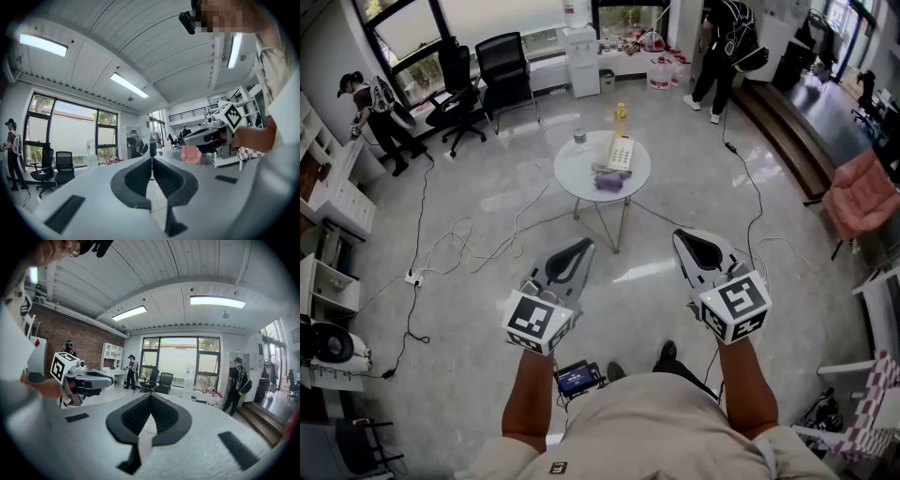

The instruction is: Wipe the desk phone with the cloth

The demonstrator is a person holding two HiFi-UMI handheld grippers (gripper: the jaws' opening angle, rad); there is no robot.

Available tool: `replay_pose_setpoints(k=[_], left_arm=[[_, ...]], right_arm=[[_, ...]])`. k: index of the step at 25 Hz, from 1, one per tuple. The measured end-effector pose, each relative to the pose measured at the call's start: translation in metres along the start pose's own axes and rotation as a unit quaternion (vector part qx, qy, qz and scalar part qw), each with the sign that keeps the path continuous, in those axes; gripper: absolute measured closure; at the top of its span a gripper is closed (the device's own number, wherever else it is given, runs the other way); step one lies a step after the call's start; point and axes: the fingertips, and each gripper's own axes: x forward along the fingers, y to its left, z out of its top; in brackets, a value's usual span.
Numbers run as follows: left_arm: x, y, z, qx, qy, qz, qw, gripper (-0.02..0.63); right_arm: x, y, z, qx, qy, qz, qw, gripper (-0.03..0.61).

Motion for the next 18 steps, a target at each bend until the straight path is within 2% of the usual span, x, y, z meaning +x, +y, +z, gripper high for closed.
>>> replay_pose_setpoints(k=[12,18], left_arm=[[-0.002,0.021,-0.007,-0.002,0.008,0.013,0.9999,0.6],[0.013,0.033,-0.015,-0.006,0.022,0.027,0.9994,0.6]], right_arm=[[0.024,-0.014,0.003,0.036,-0.016,0.004,0.999,0.584],[0.045,-0.044,0.0,0.047,-0.018,0.006,0.999,0.584]])
